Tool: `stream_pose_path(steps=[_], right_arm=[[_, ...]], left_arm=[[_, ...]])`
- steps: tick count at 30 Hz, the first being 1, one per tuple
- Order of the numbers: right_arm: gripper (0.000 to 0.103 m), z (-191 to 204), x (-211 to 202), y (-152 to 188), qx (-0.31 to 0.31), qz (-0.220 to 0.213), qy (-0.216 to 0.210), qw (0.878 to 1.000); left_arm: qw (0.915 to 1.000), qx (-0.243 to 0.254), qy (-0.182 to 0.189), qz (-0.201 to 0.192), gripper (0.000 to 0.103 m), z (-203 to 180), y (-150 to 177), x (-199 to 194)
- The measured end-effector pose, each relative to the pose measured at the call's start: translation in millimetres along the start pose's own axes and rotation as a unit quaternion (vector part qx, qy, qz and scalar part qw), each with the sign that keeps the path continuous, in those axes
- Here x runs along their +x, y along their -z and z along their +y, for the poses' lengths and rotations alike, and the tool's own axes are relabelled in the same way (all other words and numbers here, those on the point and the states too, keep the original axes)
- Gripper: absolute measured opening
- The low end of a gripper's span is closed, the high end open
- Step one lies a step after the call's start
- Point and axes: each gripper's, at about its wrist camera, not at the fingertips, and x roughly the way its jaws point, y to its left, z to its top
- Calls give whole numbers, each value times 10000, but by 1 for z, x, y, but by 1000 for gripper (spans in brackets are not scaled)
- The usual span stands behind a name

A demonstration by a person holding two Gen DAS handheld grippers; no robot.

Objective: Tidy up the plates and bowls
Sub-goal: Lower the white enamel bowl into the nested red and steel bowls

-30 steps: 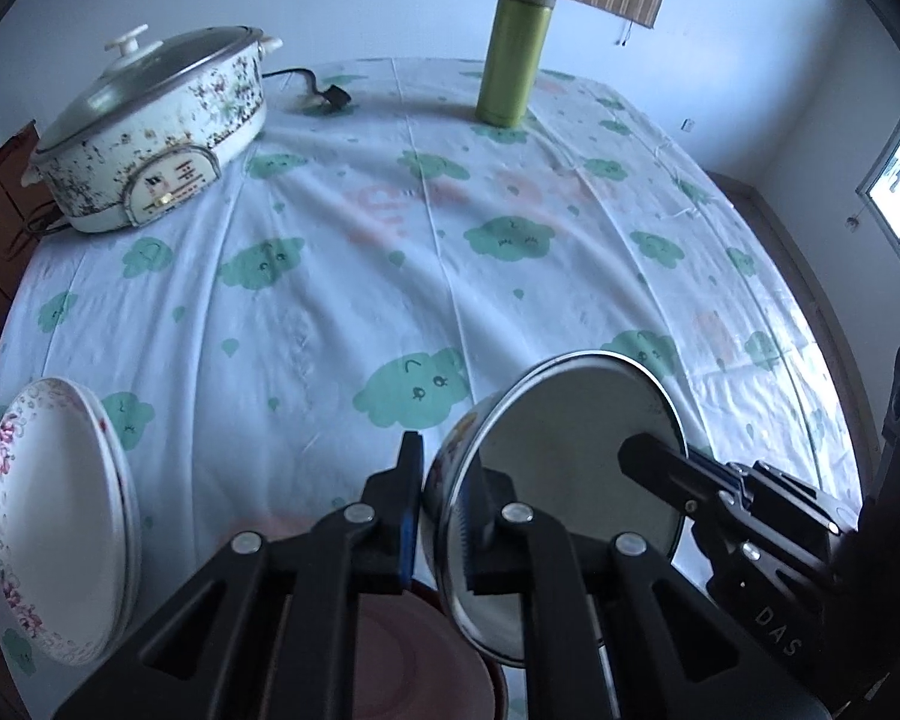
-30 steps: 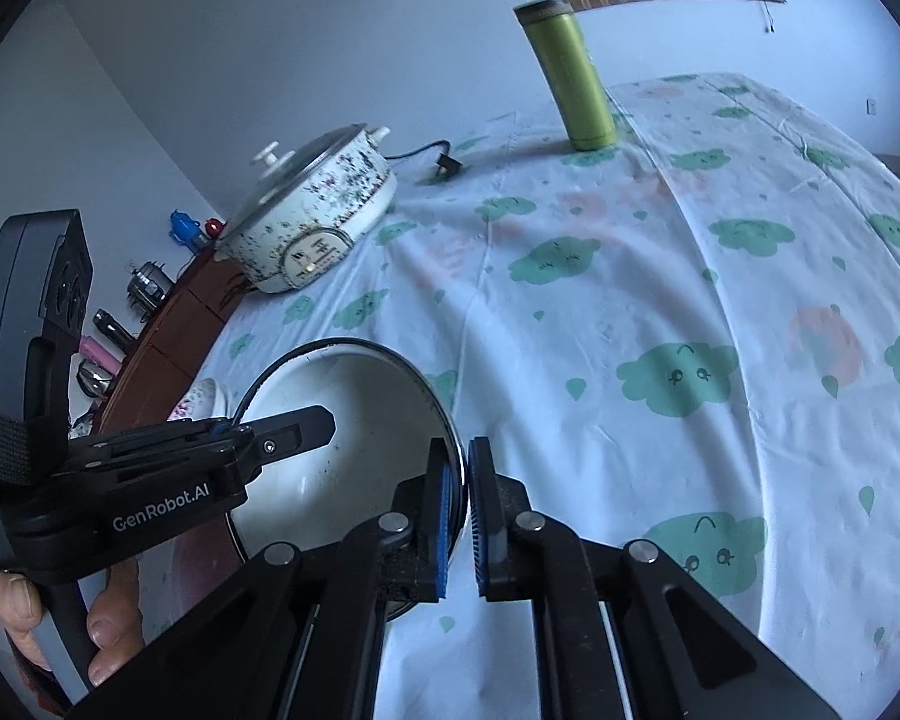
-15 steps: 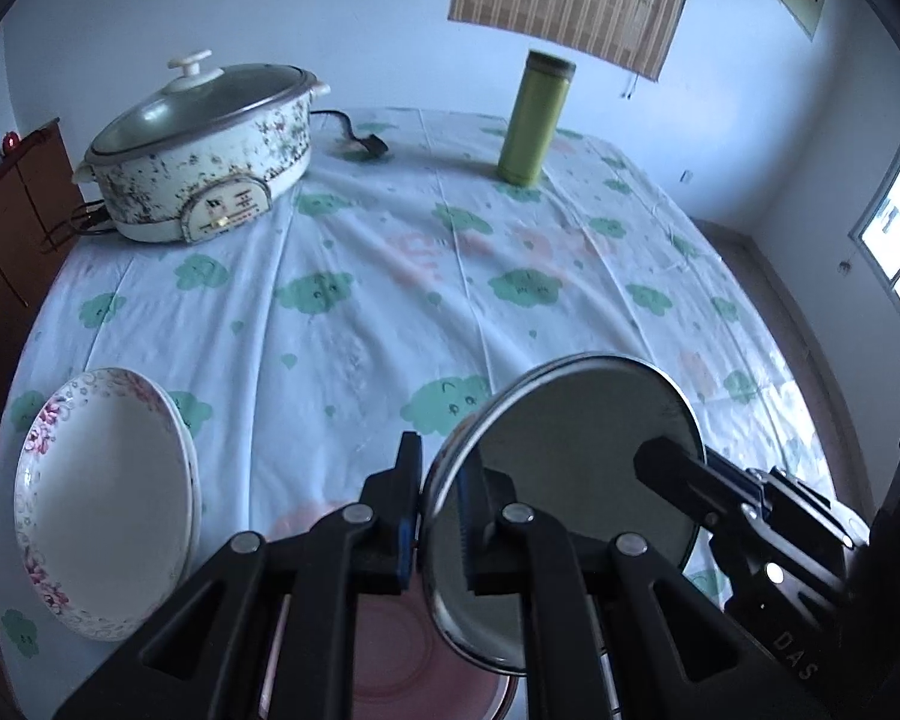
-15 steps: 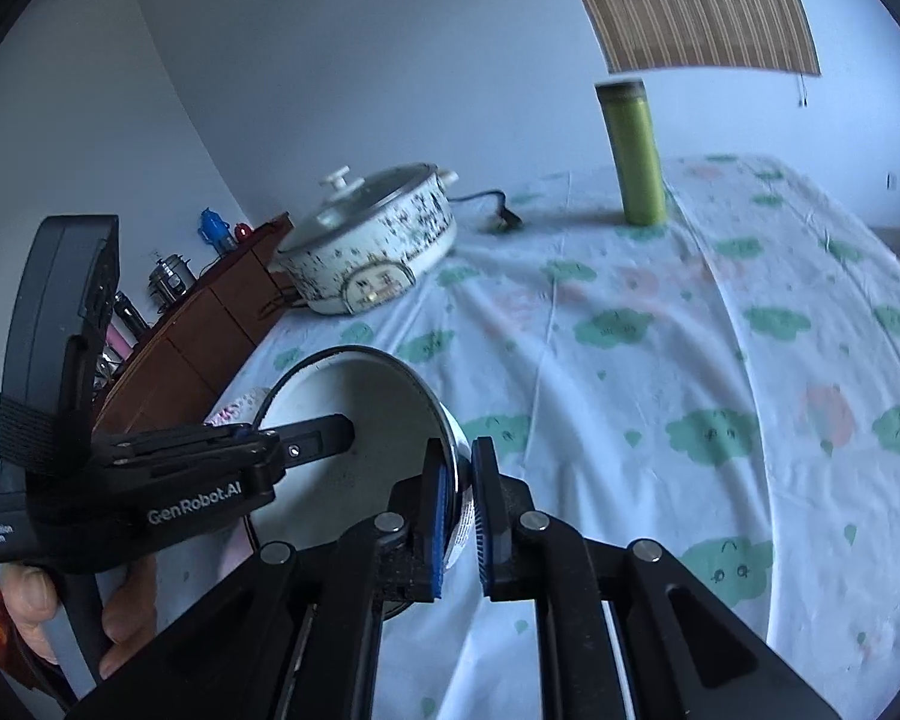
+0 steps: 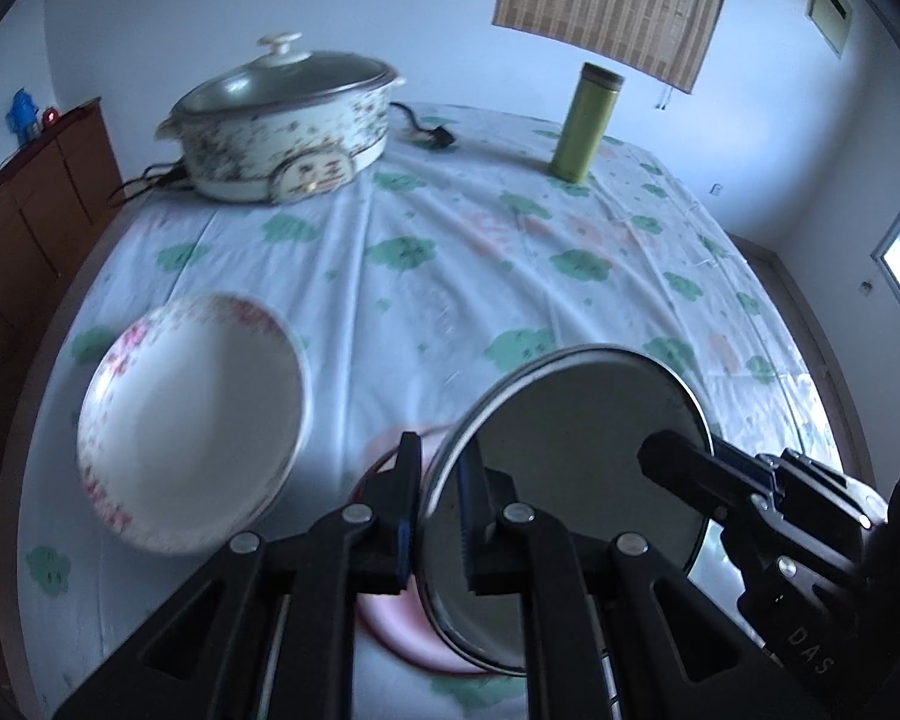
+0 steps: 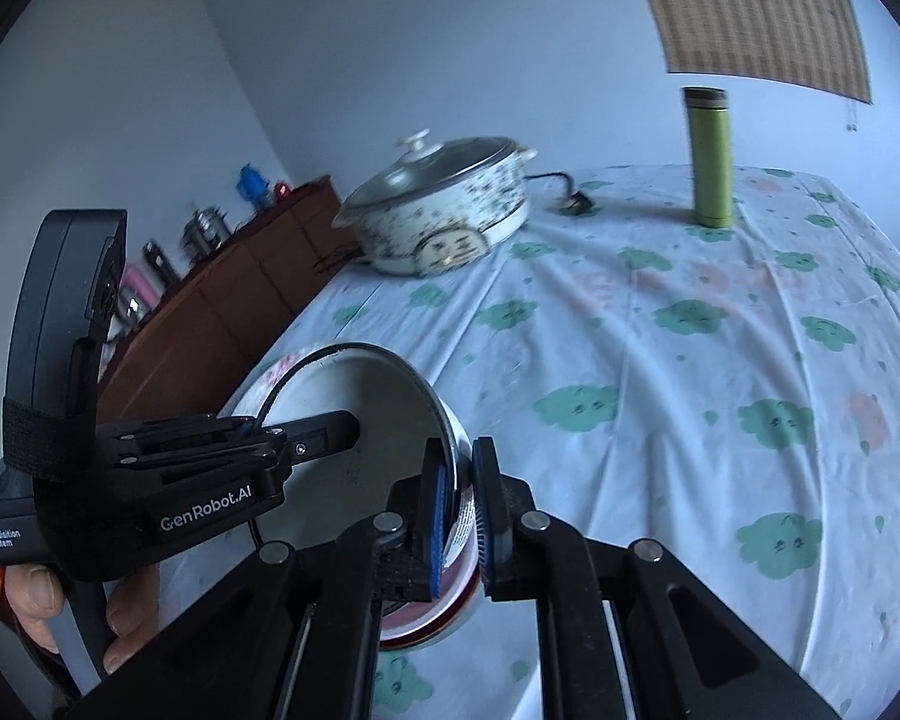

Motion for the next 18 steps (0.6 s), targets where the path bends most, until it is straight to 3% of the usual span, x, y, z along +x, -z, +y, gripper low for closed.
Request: stream_pose_path(steps=[8, 18], right_arm=[[10, 21, 23, 22, -217, 511, 16, 9985], [10, 19, 38, 26, -300, 693, 312, 9967]], left_arm=[[9993, -230, -97, 264, 10, 24, 26, 12], [9992, -119, -262, 262, 10, 17, 28, 23]])
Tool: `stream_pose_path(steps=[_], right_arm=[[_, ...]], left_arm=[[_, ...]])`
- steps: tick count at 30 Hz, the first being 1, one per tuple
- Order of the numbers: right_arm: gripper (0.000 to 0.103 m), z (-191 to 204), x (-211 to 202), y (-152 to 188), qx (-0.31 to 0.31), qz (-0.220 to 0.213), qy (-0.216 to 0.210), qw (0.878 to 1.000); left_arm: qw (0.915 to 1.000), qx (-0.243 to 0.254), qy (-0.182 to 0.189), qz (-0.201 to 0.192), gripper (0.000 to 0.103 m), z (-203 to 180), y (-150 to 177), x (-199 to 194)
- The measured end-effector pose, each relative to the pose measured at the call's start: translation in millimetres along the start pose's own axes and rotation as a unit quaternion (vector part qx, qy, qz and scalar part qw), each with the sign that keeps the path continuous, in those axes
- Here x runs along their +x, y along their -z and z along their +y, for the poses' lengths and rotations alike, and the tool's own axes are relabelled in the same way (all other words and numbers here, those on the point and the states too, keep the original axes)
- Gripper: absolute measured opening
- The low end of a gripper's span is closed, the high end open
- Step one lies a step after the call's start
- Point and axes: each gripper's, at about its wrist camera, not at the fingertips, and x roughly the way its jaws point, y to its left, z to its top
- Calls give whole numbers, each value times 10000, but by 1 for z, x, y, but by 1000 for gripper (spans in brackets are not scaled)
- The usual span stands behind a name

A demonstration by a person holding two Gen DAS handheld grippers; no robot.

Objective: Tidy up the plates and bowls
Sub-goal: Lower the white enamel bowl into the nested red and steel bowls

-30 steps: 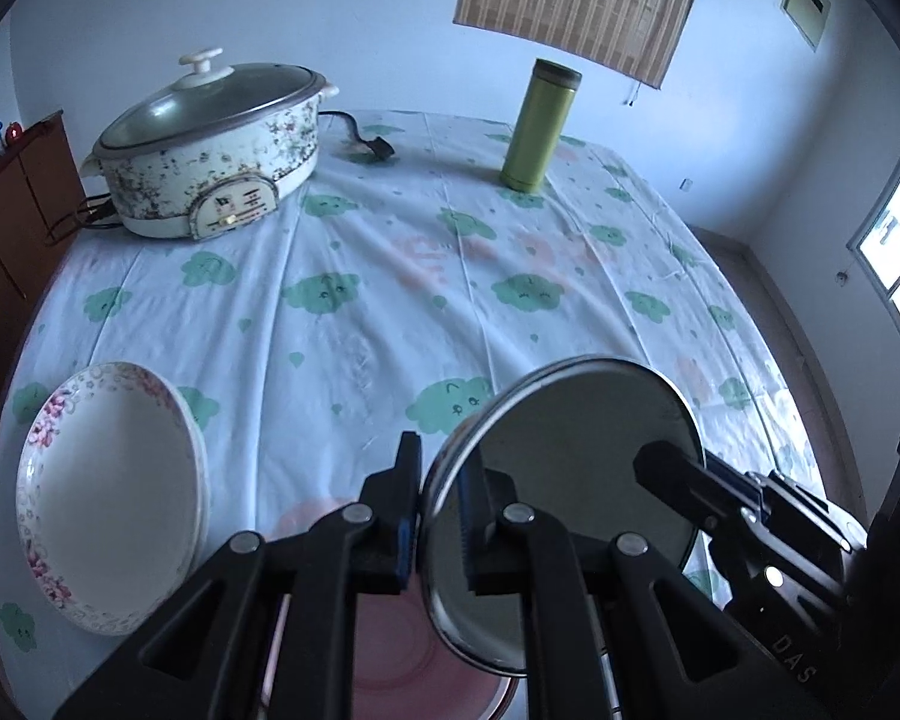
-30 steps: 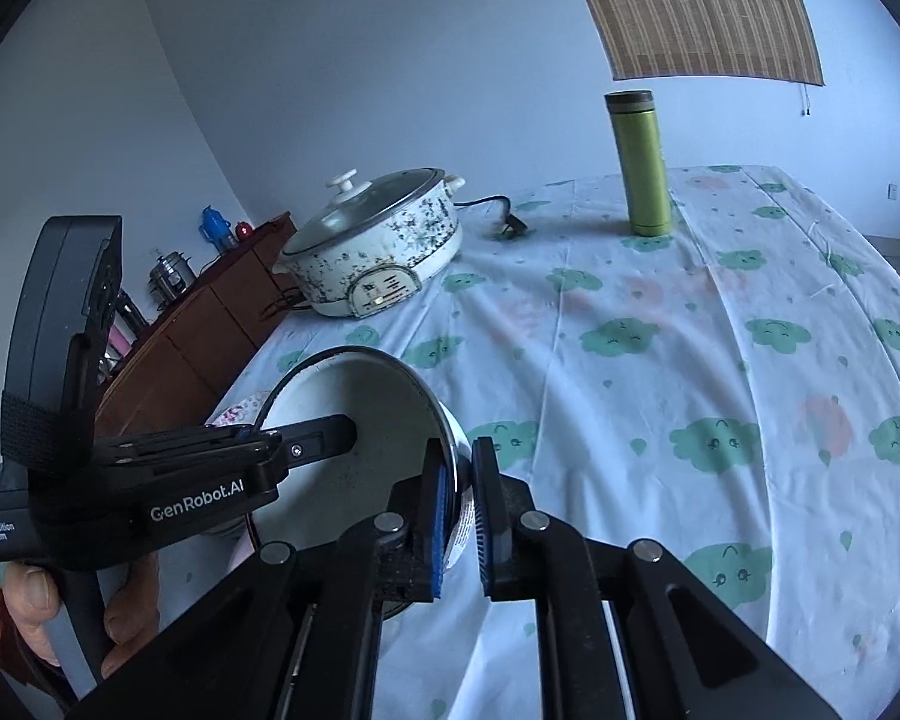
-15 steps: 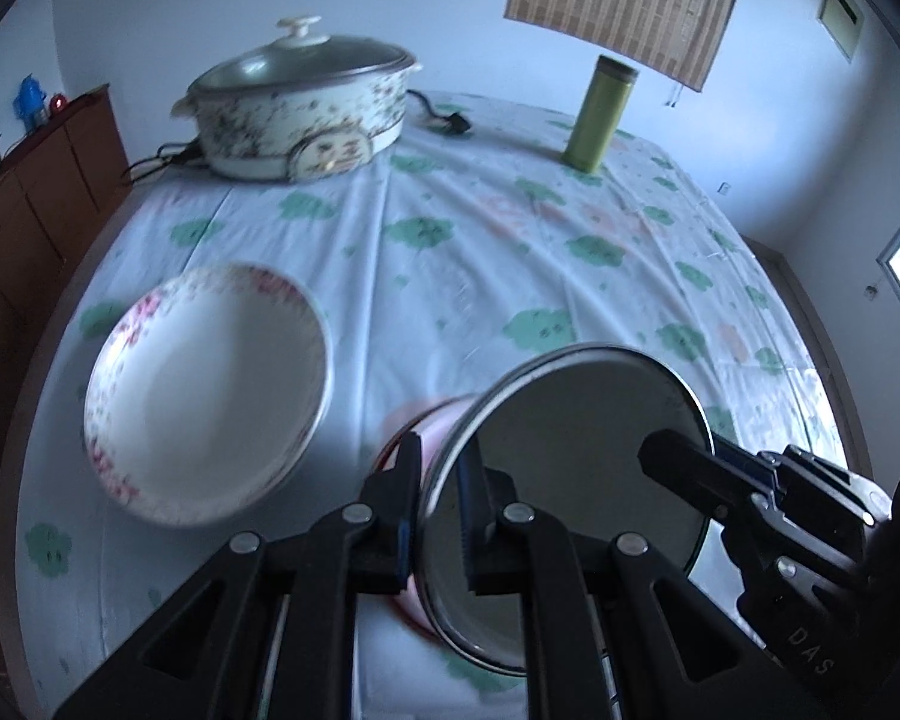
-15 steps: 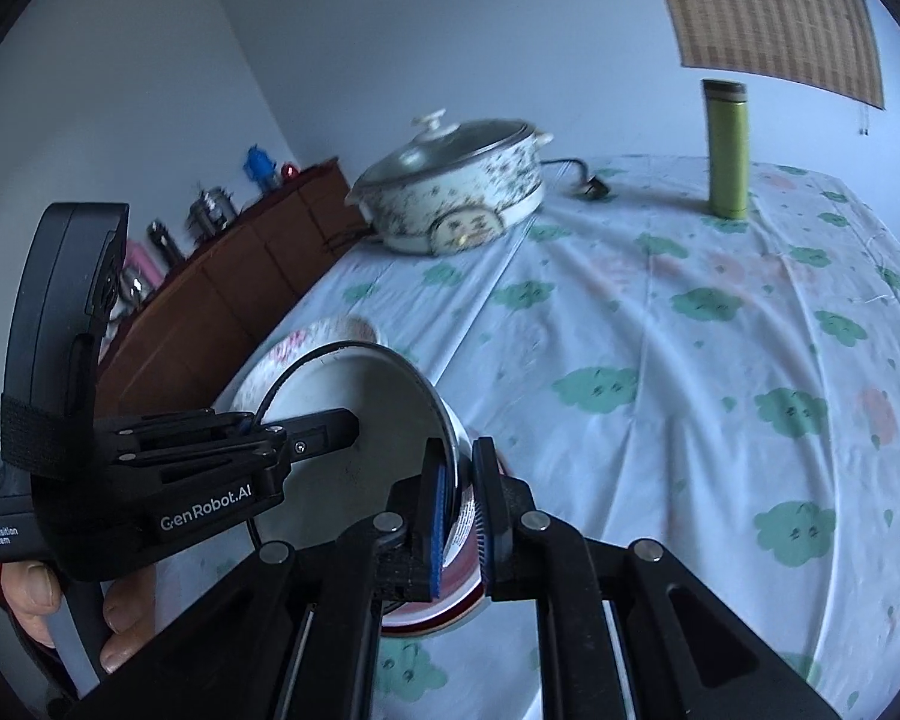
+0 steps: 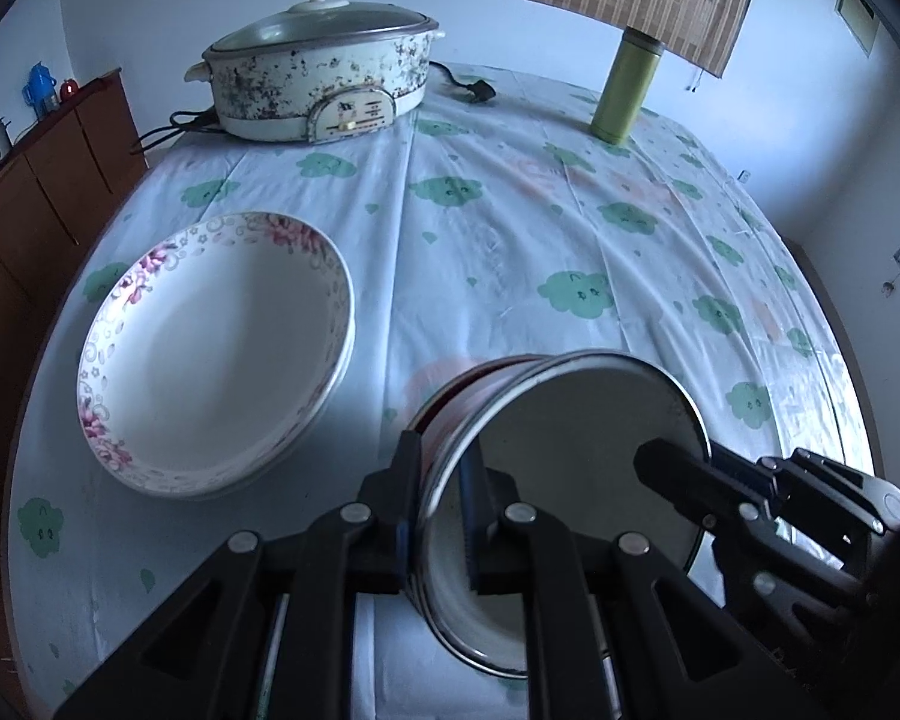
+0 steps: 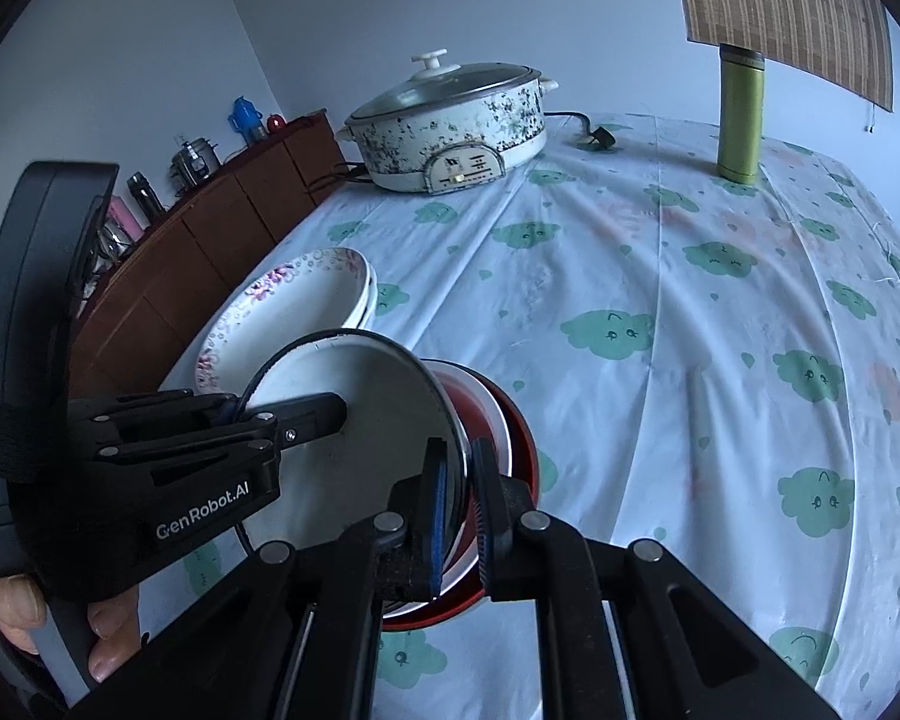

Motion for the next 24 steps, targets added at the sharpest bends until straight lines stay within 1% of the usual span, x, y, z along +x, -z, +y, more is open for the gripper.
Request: stream_pose_path(steps=[3, 9, 13, 15, 16, 17, 18, 19, 21, 23, 24], right_arm=[[10, 0, 4, 0, -73, 53, 80, 9999], [10, -7, 10, -1, -10, 154, 44, 9999], [10, -12, 8, -5, 96, 306, -76, 9995], [10, -12, 10, -7, 69, 375, -100, 9992], [10, -13, 11, -8, 89, 393, -113, 9991], [10, -13, 11, -9, 119, 403, -118, 9990], [10, -13, 12, -9, 126, 422, -106, 9990], [10, -13, 13, -10, 104, 433, -93, 9990], [10, -13, 14, -11, 84, 461, -106, 9988], [10, -15, 13, -12, 129, 468, -159, 9987], [10, -16, 13, -13, 150, 450, -184, 9987]], left_arm=[[10000, 52, -65, -4, 10, -3, -2, 2], [10000, 46, -33, 21, 10, -4, -8, 4], [10000, 12, 27, 48, 11, -3, -9, 6], [9999, -55, 83, 55, 16, -1, -10, 7], [9999, -76, 130, 56, 17, 0, -11, 7], [9999, -77, 124, 46, 19, 0, -11, 6], [9999, -70, 82, 29, 27, -1, -12, 5], [10000, -59, 29, -11, 32, -1, -12, 4], [9999, -55, 8, -132, 52, 1, -14, -1], [9996, -110, 97, -246, 58, 4, -16, -8], [9993, -154, 131, -326, 60, 7, -18, -12]])
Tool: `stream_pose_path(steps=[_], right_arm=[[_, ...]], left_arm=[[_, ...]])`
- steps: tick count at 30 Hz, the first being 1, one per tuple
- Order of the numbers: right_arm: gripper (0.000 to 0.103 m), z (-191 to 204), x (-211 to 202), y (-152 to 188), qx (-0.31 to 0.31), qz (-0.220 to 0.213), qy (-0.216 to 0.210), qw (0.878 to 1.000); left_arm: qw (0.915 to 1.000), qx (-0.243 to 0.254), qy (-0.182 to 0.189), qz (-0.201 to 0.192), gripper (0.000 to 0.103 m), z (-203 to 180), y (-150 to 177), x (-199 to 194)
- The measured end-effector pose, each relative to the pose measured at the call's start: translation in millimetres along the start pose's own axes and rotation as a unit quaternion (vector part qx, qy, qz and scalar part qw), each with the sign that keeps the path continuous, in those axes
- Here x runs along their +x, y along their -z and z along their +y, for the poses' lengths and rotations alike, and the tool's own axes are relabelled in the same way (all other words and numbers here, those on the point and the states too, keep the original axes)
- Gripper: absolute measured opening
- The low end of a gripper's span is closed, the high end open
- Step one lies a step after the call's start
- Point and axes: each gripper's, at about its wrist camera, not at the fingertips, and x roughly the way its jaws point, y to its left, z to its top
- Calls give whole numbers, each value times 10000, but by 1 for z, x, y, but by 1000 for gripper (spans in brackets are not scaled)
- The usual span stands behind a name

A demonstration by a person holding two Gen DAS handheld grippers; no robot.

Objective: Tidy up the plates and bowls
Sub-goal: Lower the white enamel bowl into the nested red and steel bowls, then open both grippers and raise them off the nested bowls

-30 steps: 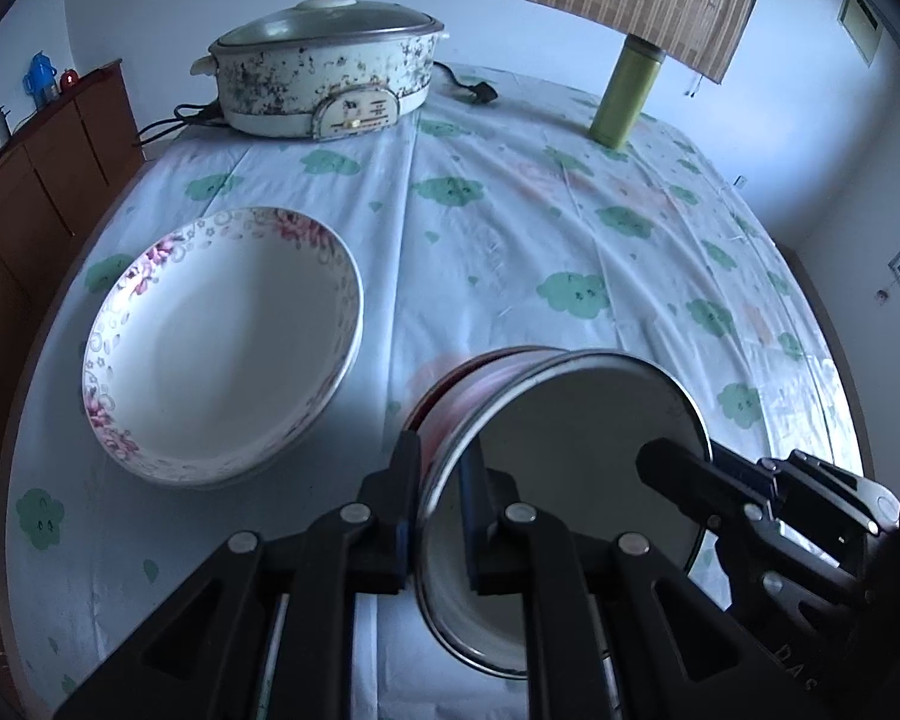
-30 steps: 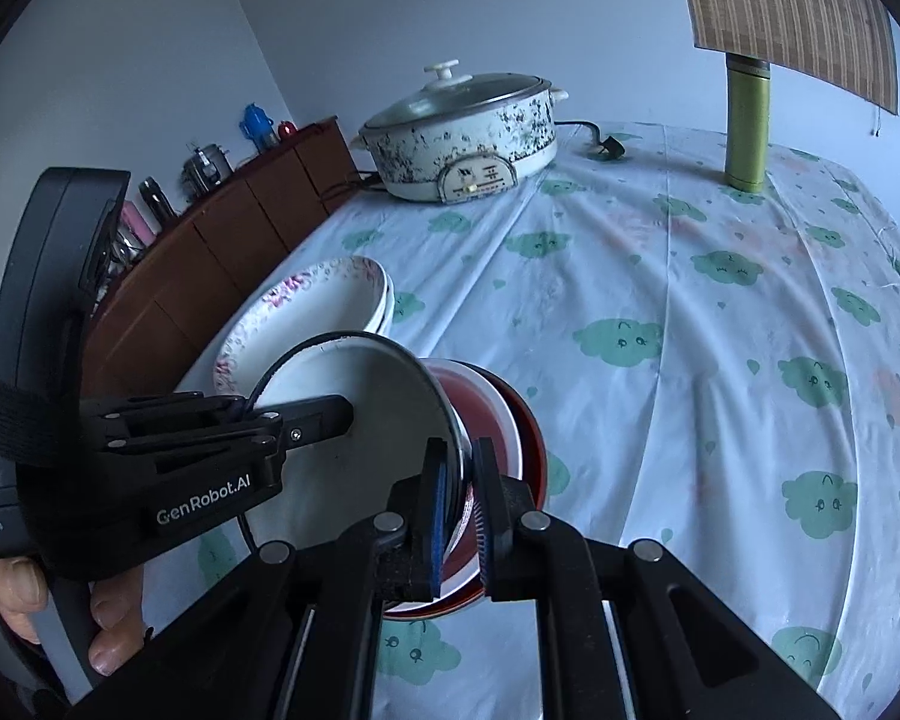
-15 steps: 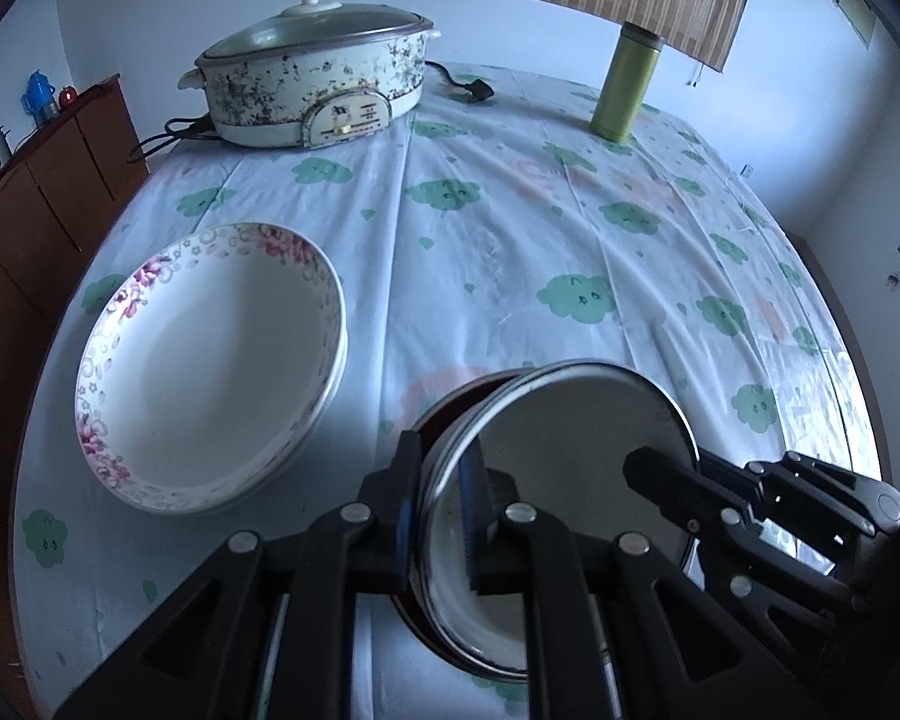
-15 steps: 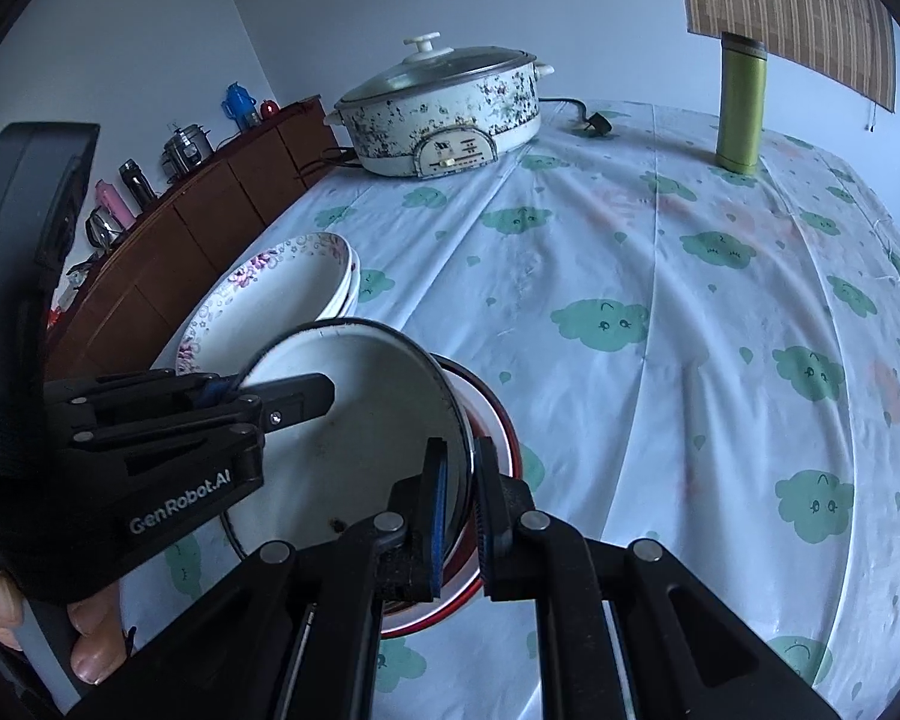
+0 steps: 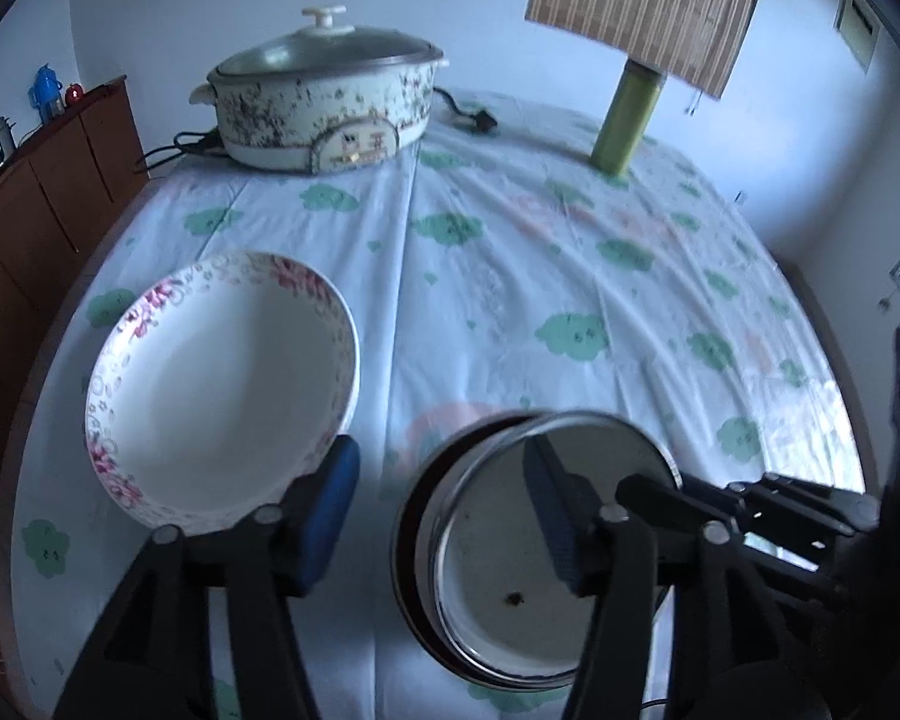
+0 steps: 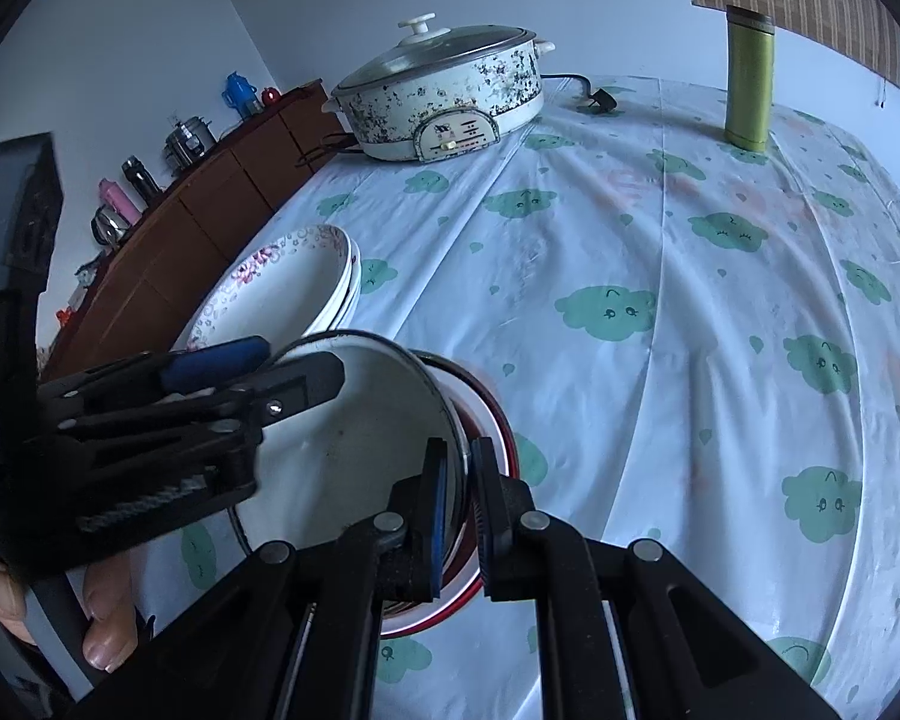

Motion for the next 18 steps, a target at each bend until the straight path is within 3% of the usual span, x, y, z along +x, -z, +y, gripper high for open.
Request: stream_pose_path(steps=[5, 8, 13, 18], right_arm=[[12, -7, 0, -3, 150, -106, -233, 9996], [13, -8, -3, -5, 164, -272, -263, 9991], [13, -10, -18, -7, 69, -934, -93, 9956], [13, -31, -22, 0, 176, -1378, -464, 9892]], left_arm=[[9992, -129, -231, -284, 62, 11, -9, -7], [9990, -245, -176, -336, 62, 19, -11, -5], [9981, -245, -248, -507, 62, 20, -11, 0], [9950, -145, -327, -933, 62, 15, -2, 5]])
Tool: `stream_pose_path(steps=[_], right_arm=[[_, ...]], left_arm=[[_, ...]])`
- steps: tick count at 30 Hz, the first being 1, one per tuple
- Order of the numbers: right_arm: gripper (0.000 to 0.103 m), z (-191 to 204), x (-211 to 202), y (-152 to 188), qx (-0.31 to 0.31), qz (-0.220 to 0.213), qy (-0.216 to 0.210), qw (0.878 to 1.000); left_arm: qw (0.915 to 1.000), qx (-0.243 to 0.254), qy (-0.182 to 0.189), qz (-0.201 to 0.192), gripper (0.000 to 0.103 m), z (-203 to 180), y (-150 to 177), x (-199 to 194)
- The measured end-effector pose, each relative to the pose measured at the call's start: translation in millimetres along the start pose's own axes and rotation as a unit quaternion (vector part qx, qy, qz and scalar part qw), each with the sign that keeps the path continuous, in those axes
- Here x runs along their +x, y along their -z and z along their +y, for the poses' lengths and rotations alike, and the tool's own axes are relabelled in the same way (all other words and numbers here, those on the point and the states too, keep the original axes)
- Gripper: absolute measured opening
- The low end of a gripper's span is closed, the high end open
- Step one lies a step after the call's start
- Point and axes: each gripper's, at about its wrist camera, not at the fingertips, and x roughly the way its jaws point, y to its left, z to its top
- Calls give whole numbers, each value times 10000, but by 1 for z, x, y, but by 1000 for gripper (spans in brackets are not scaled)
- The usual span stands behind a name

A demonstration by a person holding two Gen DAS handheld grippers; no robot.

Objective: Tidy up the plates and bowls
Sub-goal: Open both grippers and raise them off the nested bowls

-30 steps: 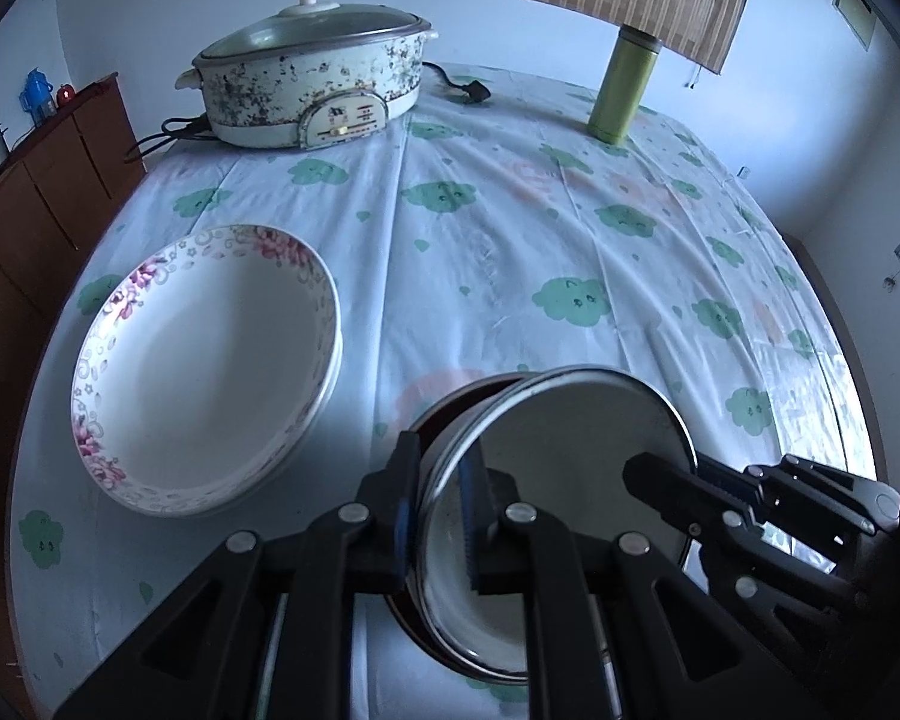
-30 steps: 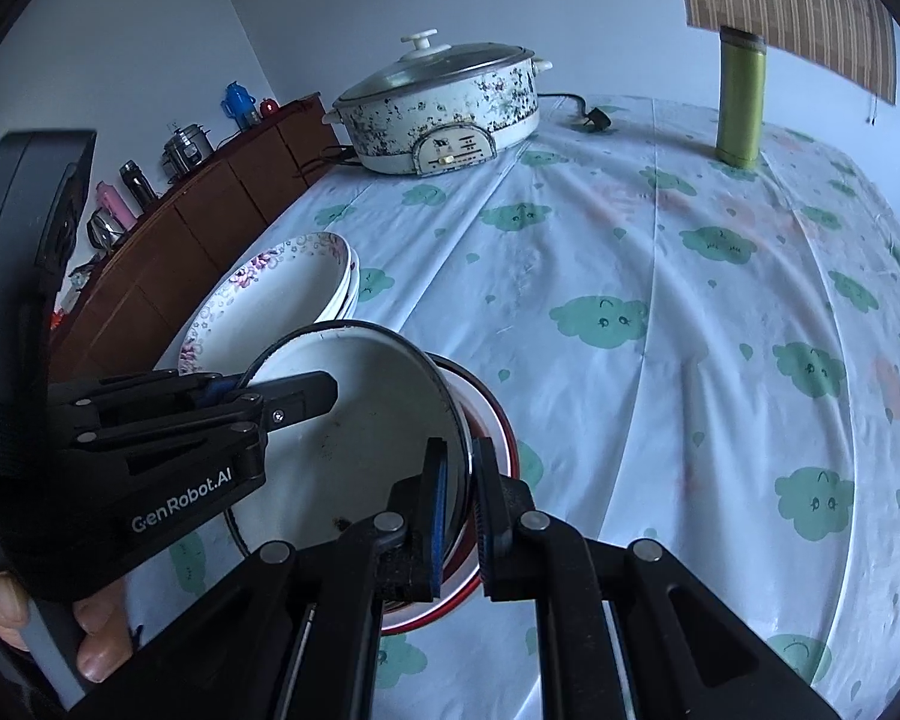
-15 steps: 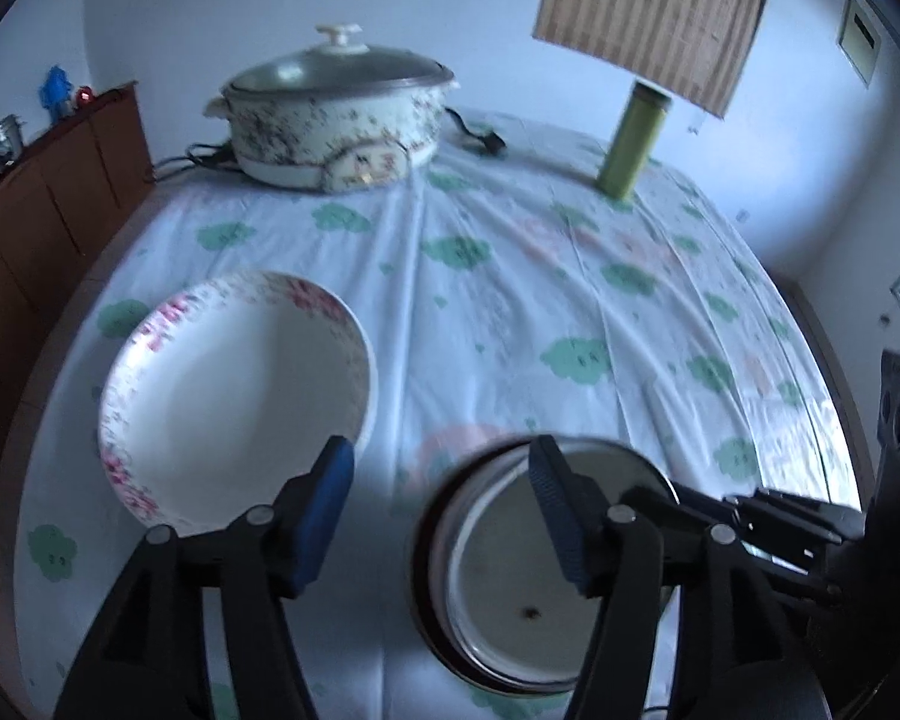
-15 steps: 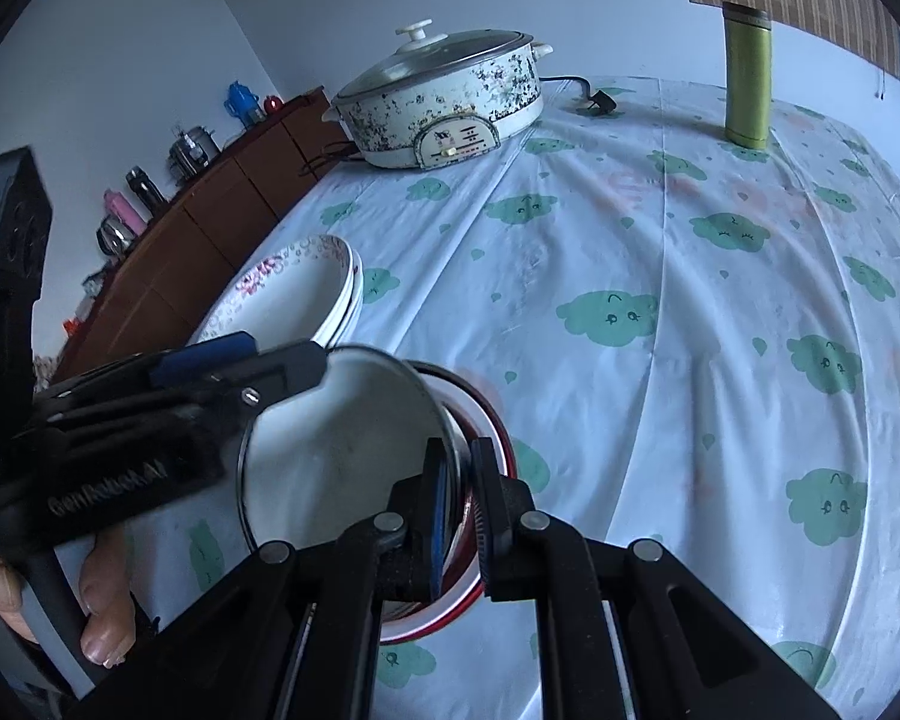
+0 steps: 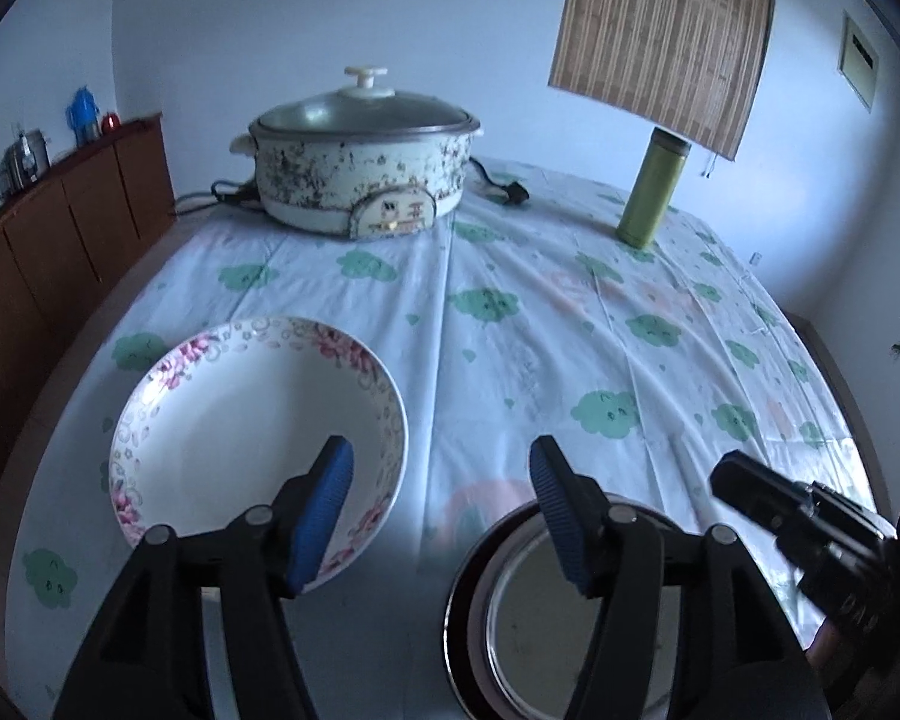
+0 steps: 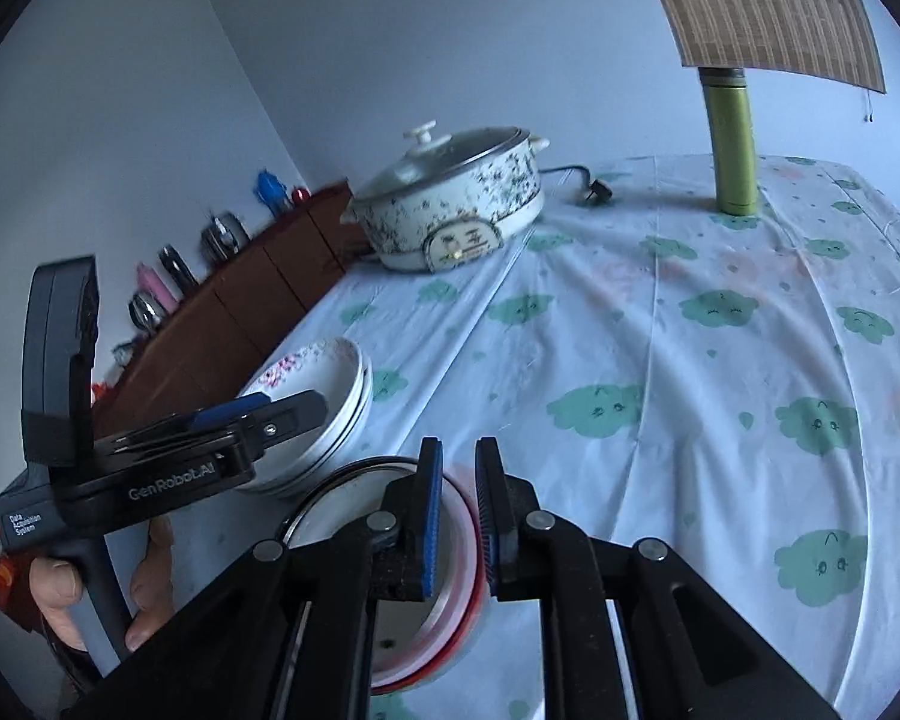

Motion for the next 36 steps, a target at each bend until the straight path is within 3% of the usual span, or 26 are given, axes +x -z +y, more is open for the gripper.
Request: stream_pose_path(steps=[4, 7, 9, 12, 17, 21, 23, 25, 29, 31, 36], right_arm=[[14, -26, 4, 10, 207, -372, 333, 9985], [14, -44, 13, 11, 509, -336, 461, 9971], [14, -52, 17, 13, 750, -278, 482, 9956], [14, -53, 21, 17, 840, -195, 423, 9954], [15, -43, 25, 24, 678, -46, 371, 9970], [16, -33, 19, 26, 465, -177, 336, 9982], [32, -28, 16, 27, 354, -284, 393, 9982], [60, -24, 13, 27, 276, -422, 457, 9977], [64, -12, 2, 28, -53, -760, 645, 9950], [72, -7, -1, 28, -194, -814, 681, 9942], [72, 0, -8, 28, -483, -929, 479, 9934]], left_arm=[[9987, 59, -474, -179, 62, -1, 11, 7], [9991, -41, -386, -145, 62, 3, 13, 9], [9986, -63, -452, -250, 68, 3, 14, 7], [9959, -25, -737, -530, 70, 2, 18, 1], [9932, -41, -996, -603, 73, 6, 28, 0], [9912, -180, -1118, -692, 73, 11, 39, -7], [9886, -223, -1252, -812, 74, 12, 44, -12], [9861, -245, -1392, -871, 74, 13, 46, -16], [9835, -378, -1506, -927, 76, 19, 50, -18], [9838, -395, -1499, -895, 76, 20, 52, -17], [9848, -269, -1483, -860, 76, 14, 56, -15]])
